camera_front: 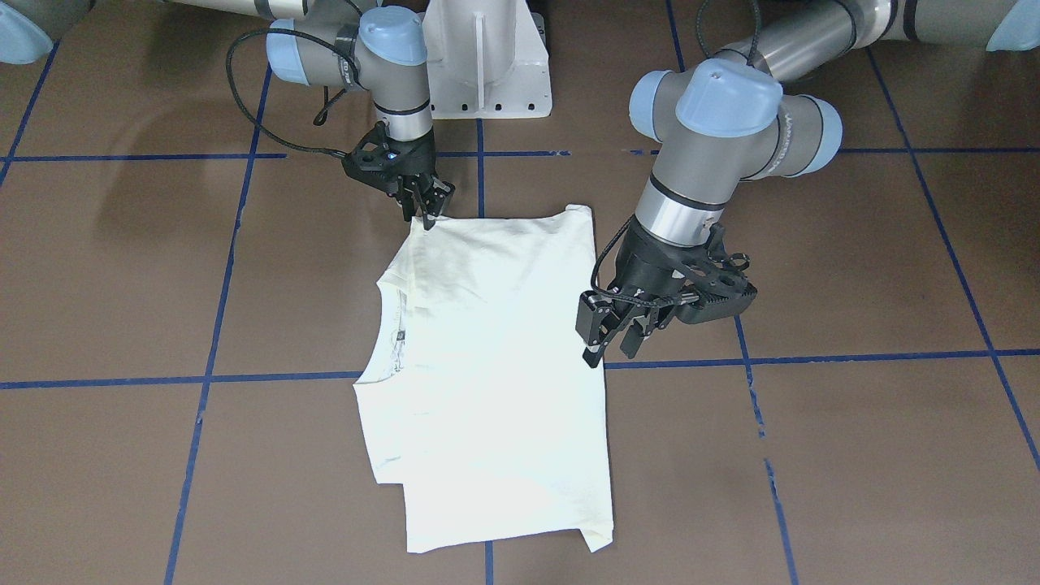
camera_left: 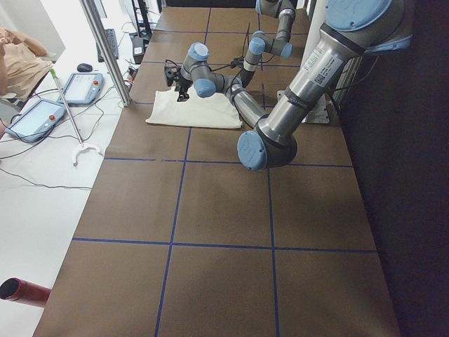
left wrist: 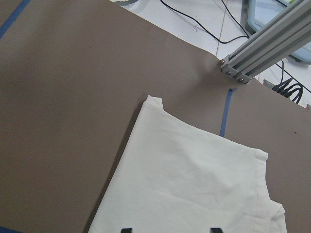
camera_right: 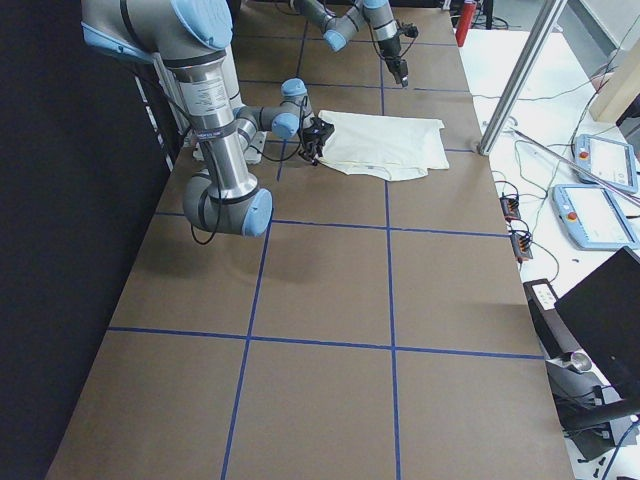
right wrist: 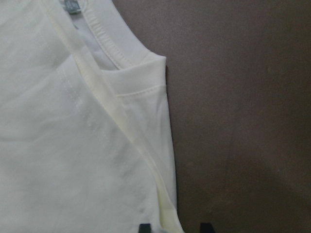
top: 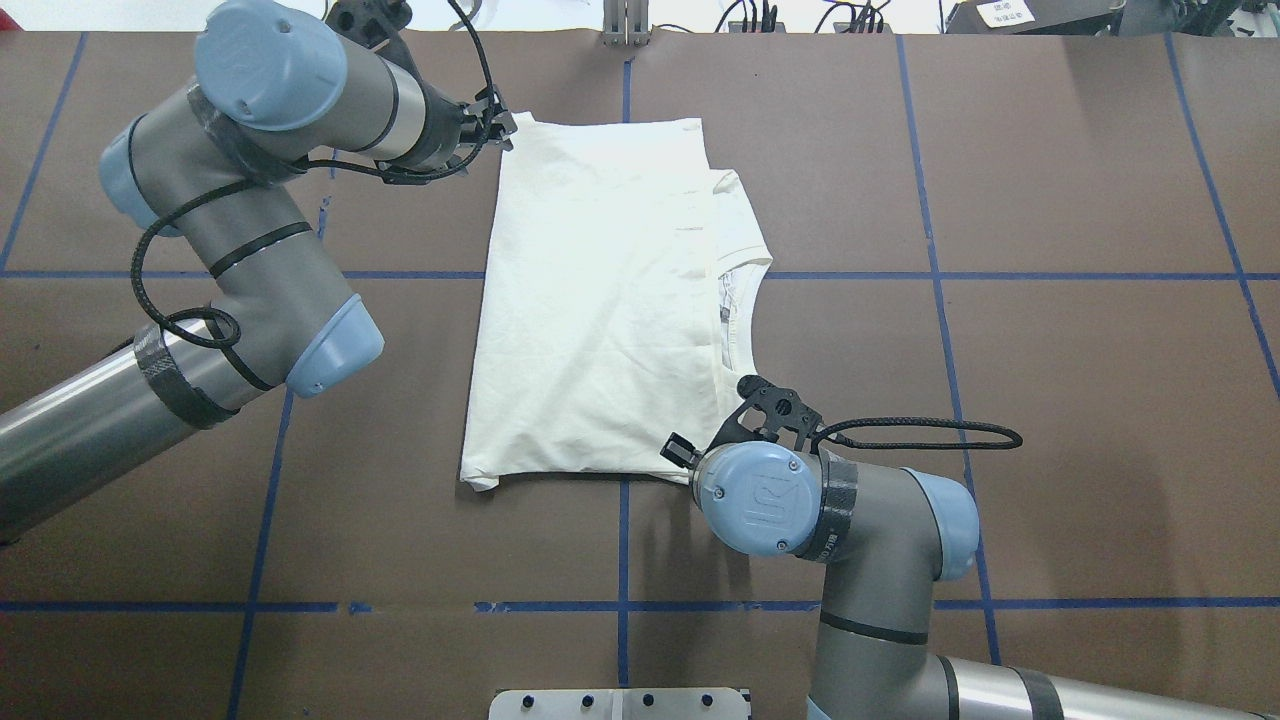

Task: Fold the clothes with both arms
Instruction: 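Move both grippers to the shirt's near corners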

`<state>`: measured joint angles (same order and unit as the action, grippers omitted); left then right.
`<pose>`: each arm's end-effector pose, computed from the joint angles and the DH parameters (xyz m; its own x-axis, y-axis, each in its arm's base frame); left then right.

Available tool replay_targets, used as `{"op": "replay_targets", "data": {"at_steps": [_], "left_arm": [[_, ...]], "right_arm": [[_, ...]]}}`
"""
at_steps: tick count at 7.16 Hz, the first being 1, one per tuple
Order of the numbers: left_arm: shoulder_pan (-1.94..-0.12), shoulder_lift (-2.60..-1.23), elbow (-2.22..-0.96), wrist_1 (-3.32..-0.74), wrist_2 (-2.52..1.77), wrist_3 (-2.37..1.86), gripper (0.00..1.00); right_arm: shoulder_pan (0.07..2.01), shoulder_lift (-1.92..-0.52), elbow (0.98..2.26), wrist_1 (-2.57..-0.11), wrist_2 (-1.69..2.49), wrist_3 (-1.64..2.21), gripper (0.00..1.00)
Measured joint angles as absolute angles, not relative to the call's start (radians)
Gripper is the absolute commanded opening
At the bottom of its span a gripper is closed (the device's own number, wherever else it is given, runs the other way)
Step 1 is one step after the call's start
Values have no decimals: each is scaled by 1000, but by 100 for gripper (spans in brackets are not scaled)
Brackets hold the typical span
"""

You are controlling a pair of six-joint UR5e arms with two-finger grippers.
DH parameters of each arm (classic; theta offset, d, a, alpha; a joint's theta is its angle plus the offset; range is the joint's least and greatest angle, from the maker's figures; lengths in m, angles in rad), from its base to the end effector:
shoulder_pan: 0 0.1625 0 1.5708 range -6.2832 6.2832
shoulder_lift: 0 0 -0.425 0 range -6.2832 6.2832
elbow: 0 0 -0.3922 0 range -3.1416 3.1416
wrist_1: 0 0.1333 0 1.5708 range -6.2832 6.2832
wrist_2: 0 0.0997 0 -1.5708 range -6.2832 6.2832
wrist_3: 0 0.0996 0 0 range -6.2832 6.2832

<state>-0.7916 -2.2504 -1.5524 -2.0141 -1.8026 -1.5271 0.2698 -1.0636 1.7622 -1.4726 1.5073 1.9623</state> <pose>0.4190 -0.5814 0.2068 0.3396 -0.2833 -0.8969 0.5339 0.8431 -0.0642 -0.5869 -0.3072 0.2799 0.5046 0.5346 0.6779 -0.5434 0.8068 -0.2319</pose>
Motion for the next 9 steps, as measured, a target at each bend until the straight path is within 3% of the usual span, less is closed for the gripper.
{"op": "replay_targets", "data": {"at_steps": [6,9], "left_arm": [[-785,-2235,-1569,-2013,-1801,-1558,62],[-621,-2010,-1836,-2011,-1766,-1744,62]], "right_arm": [[268,-1081,1852,-1474,1509,1964,0],[258,-1166,1953,-1474,1571,1963,0]]}}
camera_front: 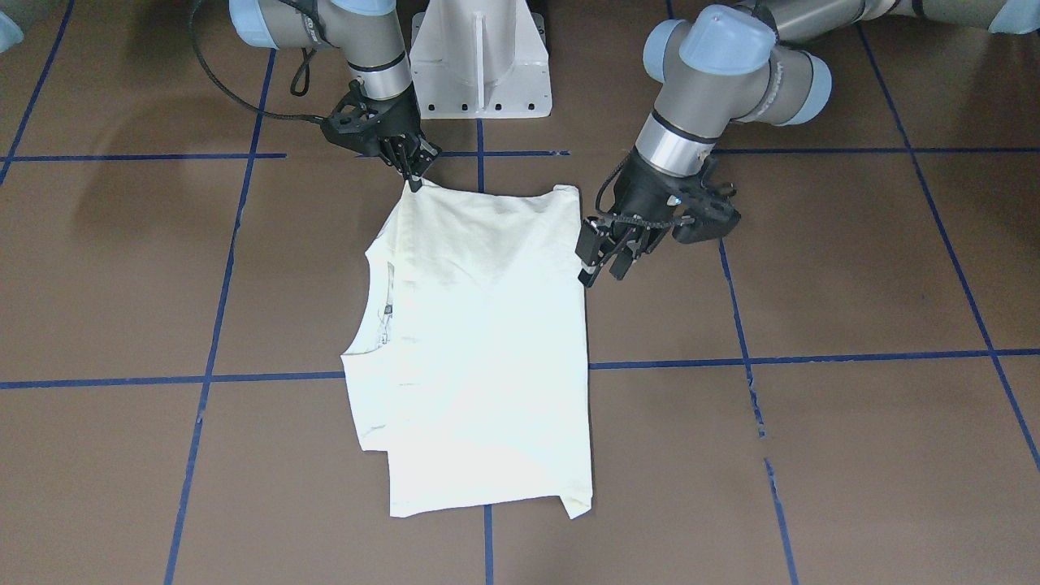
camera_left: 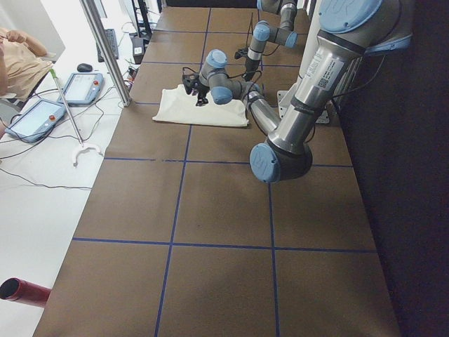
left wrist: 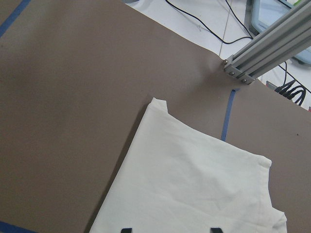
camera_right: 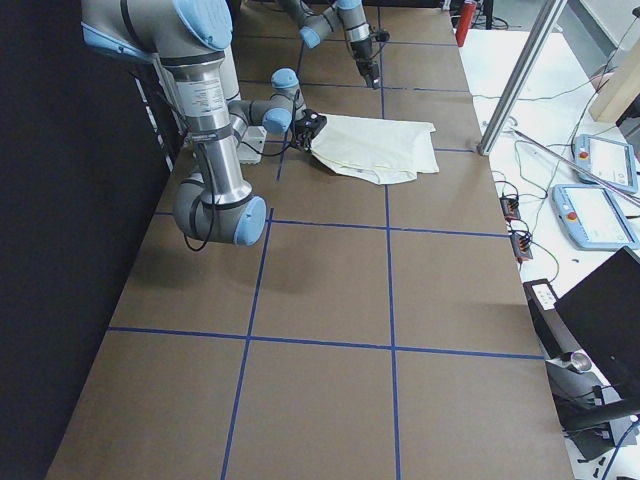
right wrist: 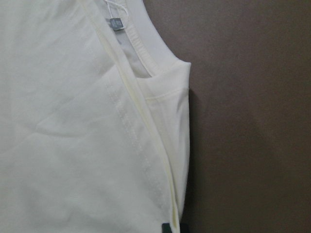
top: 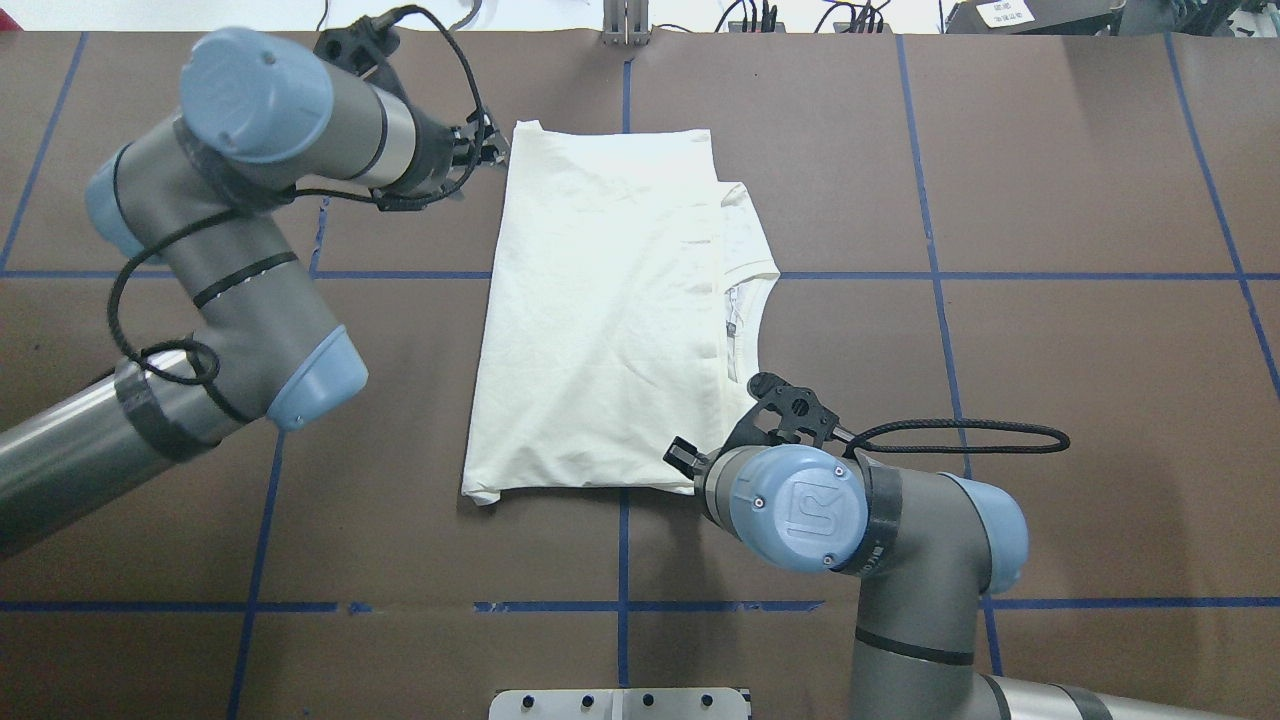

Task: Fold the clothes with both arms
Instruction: 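Move both grippers to the shirt's near corners, then grasp the near corners with both grippers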

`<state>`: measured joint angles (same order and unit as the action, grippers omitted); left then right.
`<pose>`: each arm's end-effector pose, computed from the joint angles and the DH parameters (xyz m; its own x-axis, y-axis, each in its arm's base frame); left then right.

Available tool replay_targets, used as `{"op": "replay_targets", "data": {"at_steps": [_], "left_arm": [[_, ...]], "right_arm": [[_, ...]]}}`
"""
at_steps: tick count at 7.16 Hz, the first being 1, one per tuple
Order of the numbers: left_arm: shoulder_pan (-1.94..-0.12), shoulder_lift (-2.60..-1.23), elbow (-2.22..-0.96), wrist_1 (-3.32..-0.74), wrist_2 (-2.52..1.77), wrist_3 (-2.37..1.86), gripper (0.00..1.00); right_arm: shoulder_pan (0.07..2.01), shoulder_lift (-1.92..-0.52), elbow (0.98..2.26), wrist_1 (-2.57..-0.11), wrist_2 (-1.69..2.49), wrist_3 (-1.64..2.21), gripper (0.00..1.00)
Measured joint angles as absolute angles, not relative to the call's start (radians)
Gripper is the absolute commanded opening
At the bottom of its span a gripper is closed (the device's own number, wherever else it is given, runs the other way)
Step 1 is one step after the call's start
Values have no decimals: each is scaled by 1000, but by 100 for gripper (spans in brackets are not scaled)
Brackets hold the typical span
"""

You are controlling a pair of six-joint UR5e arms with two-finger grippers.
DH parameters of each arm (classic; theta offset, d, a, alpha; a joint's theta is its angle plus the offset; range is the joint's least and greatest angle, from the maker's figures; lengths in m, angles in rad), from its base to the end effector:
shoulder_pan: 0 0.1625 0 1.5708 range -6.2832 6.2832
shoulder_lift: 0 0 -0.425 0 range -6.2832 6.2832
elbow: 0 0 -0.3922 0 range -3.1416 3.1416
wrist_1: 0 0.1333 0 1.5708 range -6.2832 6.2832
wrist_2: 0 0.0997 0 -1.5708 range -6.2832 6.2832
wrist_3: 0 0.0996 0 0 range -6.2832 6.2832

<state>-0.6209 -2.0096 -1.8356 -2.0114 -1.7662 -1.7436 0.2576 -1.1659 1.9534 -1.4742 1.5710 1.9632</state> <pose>0.4297 -0.4475 0.2432 0.2581 -0.3920 -0.8830 0.4784 0.8459 -0.2357 -0.5312 -0.2778 0.2613 0.4691 0.5190 0.7145 -0.4697 0.8318 -0.2958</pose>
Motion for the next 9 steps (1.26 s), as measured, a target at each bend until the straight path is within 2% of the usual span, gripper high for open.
{"op": "replay_targets", "data": {"at_steps": [2,4,5,7,8,9], "left_arm": [[-431,-1912,-1918,-1988,-1657,-1898,65],[-305,-1892,-1912,-1980,-1590,-1987,65],[-278,-1893,-1897,-1979,-1581,-2003,60],[-260,-1903,-1869,-1980,-1576,-2012,42],[-259,-1904,-1865,-1979,-1576,-2014,15],[-258,-1904,-1862,-1979,-1575,-2015,0]], "right_arm": [[256,-1184,1966,-1473,1598,1961,0],[256,-1191,1968,-1471,1605,1959,0],[255,-1196,1969,-1471,1606,1957,0],[256,-1199,1972,-1471,1606,1954,0],[256,-1199,1973,-1471,1606,1953,0],[256,-1200,1976,-1471,1606,1953,0]]}}
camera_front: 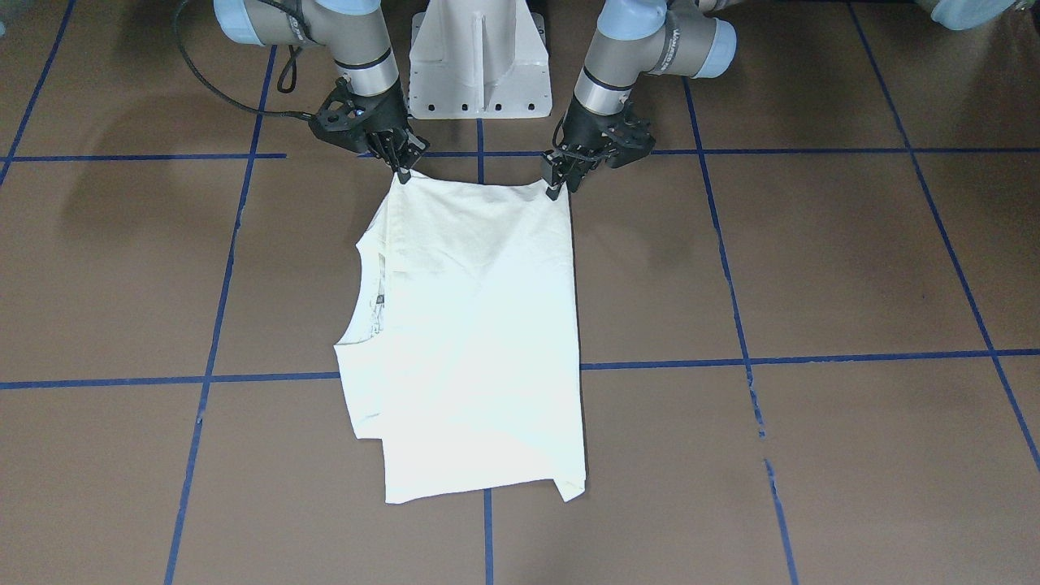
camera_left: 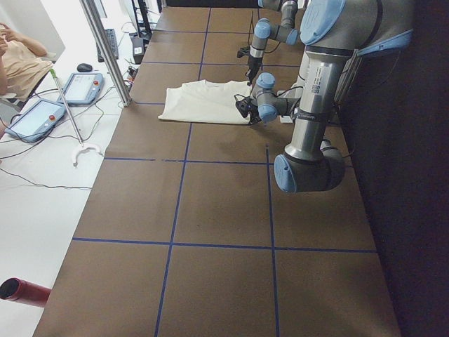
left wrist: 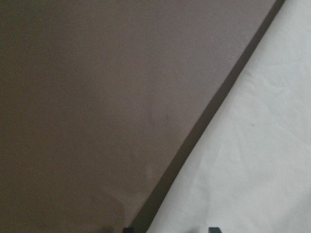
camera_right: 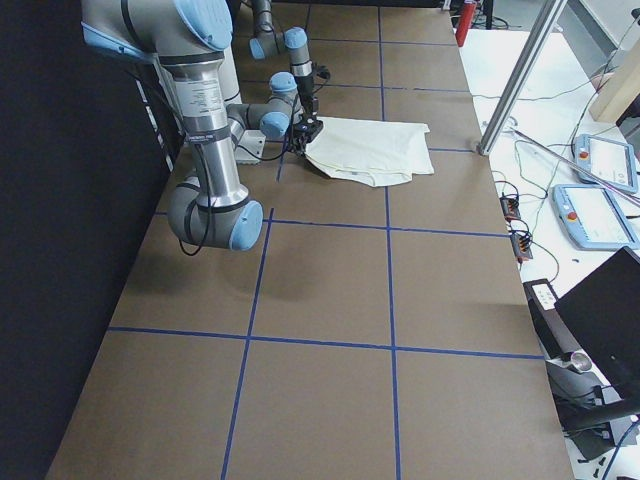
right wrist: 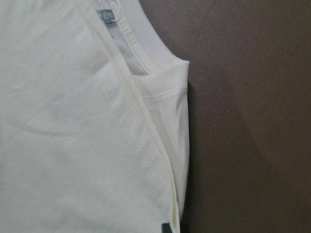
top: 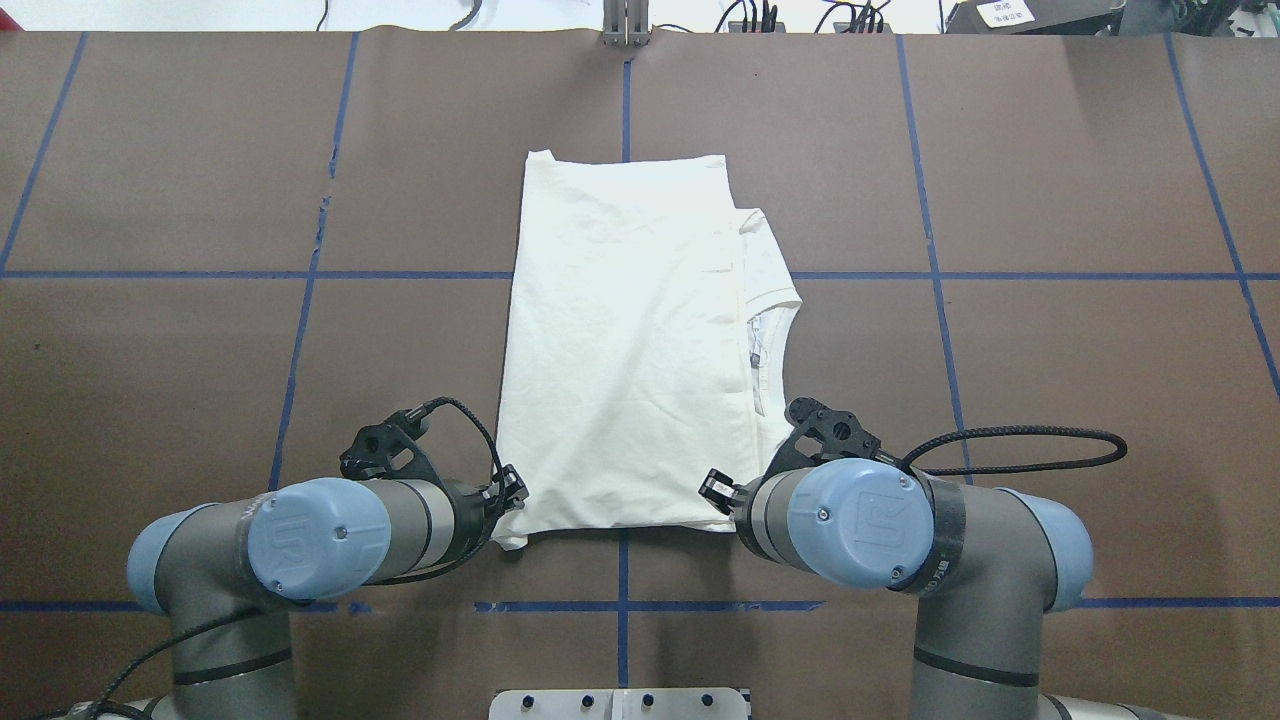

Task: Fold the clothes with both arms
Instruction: 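Grasp the near corners with both grippers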

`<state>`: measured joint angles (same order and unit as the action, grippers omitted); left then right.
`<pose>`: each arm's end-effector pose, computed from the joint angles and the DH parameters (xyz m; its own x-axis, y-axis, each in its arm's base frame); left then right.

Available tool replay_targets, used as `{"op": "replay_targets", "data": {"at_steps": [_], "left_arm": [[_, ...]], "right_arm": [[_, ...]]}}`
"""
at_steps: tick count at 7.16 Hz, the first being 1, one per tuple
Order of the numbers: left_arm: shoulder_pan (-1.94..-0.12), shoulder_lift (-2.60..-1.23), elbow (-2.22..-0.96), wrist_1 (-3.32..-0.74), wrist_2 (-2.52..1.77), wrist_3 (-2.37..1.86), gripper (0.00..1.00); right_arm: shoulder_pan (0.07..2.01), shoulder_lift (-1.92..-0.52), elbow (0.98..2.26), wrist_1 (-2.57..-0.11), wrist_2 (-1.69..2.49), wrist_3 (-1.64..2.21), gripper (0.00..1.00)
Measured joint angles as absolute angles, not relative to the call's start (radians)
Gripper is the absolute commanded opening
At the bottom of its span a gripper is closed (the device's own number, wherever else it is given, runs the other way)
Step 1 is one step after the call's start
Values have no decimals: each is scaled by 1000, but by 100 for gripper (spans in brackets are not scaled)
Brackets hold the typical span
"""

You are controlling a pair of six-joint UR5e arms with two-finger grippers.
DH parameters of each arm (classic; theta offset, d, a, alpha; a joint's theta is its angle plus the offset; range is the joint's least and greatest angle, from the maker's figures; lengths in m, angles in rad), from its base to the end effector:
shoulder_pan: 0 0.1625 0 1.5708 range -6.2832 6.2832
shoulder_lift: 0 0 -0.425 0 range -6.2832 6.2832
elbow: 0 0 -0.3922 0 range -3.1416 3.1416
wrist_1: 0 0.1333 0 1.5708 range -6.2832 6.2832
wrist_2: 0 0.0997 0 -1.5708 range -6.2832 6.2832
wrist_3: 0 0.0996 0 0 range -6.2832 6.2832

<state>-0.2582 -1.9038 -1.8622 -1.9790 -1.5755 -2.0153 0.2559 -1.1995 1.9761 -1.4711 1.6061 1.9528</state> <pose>0.5401 -0.2800 0.3003 0.3393 -0.5344 -0.7742 0.4401 0.8175 -0.3714 -0.5227 -0.2709 0.2708 0.4900 0.5133 0.7046 -0.4412 0.8431 -0.3074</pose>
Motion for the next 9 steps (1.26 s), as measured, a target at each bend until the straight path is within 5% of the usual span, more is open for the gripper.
{"op": "replay_targets", "data": {"at_steps": [4,9], "left_arm": [[-261,-1889,-1907,-1978,-1576,-2010,0],[-244,-1798,-2109,-1965,-1584,-2017,0]], "right_arm": [[245,-1209,2007,-1472,1606,1954,0],[144,-1332,2230,-1476,1609,1954,0]]}}
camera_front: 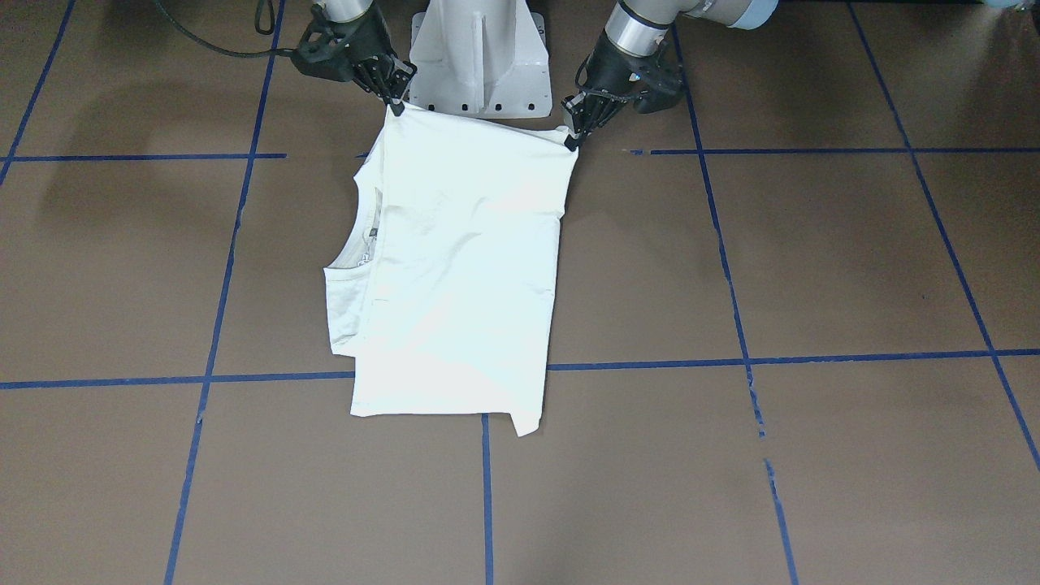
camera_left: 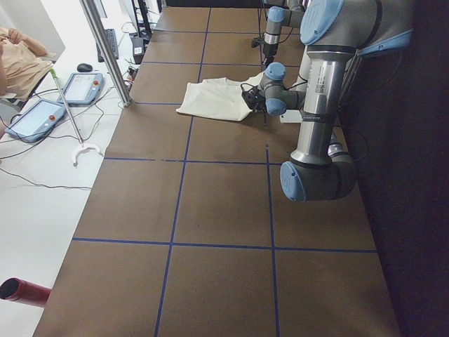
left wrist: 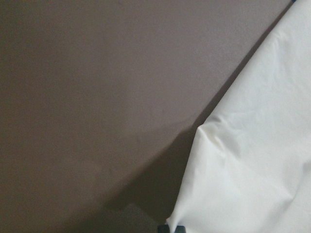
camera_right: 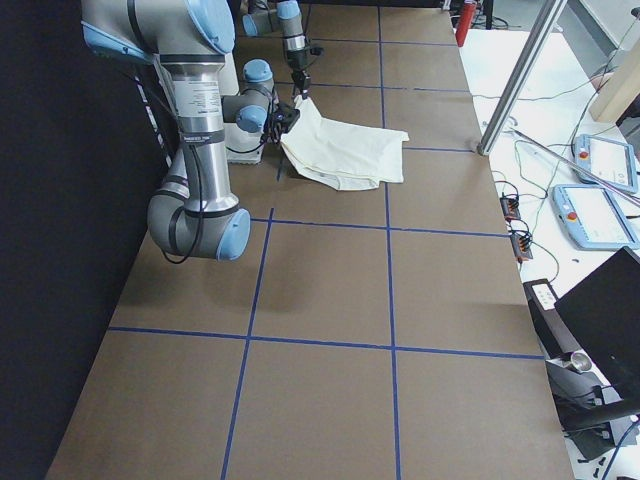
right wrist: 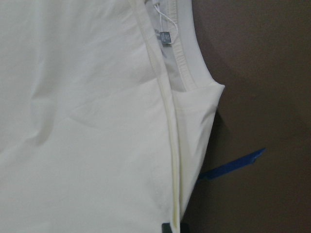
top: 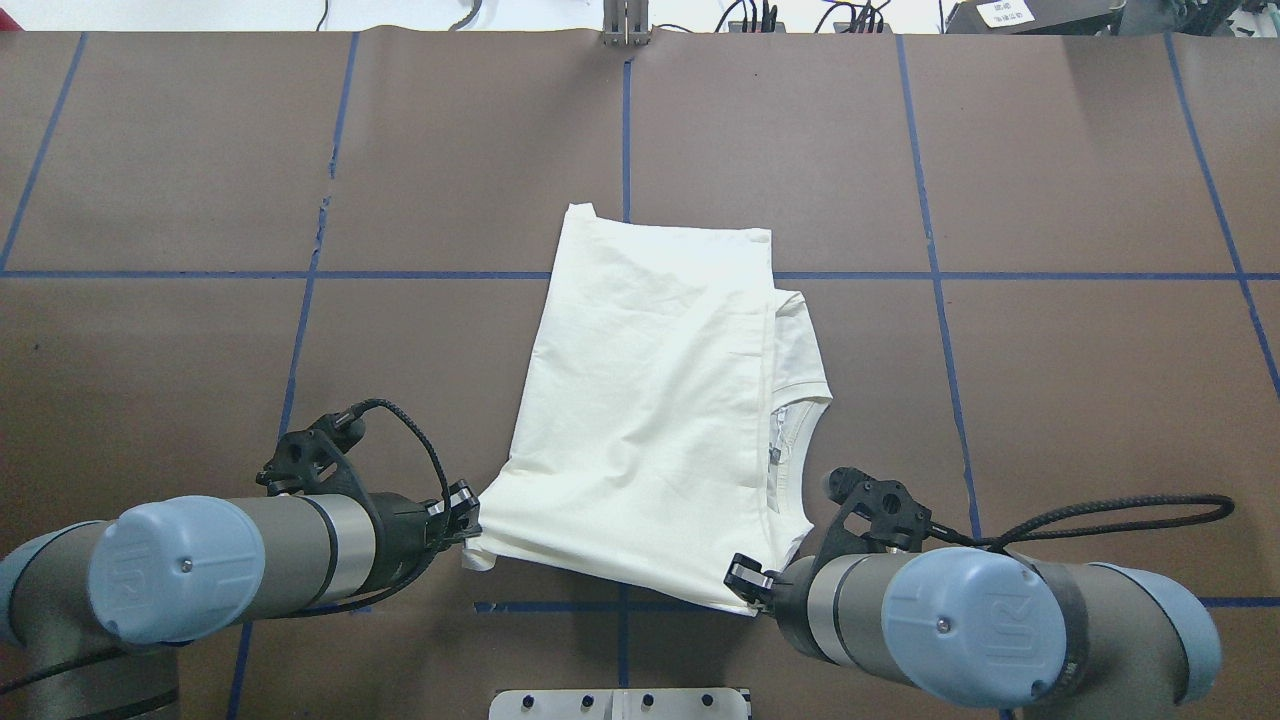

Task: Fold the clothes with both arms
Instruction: 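Grasp the near corners with both grippers, then lift the near edge with both grippers and fold it over toward the far edge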

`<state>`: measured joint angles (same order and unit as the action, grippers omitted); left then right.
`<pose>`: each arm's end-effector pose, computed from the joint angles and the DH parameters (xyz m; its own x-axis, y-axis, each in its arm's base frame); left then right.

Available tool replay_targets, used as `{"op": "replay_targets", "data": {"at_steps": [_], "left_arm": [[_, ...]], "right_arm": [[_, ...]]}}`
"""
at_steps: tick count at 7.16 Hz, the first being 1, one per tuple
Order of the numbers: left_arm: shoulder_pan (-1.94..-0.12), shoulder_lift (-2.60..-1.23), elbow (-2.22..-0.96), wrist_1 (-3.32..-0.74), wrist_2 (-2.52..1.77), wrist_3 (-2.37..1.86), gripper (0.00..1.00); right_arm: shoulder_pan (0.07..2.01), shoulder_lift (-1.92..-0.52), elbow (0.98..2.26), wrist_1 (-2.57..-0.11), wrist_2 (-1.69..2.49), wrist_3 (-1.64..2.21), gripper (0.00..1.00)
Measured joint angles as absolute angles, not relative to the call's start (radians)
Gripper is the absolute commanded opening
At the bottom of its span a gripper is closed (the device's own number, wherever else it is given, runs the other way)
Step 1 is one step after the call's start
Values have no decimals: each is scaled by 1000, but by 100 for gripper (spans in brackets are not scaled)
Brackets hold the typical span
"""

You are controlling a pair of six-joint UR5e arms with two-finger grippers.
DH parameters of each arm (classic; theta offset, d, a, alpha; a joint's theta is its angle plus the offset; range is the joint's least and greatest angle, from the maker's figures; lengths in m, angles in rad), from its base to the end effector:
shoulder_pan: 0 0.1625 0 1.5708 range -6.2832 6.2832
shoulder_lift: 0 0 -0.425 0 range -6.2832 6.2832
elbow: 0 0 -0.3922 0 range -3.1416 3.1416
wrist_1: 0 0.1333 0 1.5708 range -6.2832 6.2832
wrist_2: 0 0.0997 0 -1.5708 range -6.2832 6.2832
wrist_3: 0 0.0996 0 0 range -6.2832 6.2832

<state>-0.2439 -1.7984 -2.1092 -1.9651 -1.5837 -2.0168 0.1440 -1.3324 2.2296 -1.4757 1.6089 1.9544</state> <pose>0.4627 -0.2512 0.2530 0.2502 -0.5067 -0.8250 0.3745 0.8364 -0.4002 -0.4593 -0.1975 0.2399 0.4599 0.4446 0.7686 -0.3062 0.8919 -0.3327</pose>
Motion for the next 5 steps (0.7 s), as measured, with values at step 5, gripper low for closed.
{"op": "replay_targets", "data": {"at_steps": [5], "left_arm": [[-438,-2031,-2039,-1763,-1602,-1836,0]], "right_arm": [[411,-1262,2160,-1483,1718,1878,0]]}}
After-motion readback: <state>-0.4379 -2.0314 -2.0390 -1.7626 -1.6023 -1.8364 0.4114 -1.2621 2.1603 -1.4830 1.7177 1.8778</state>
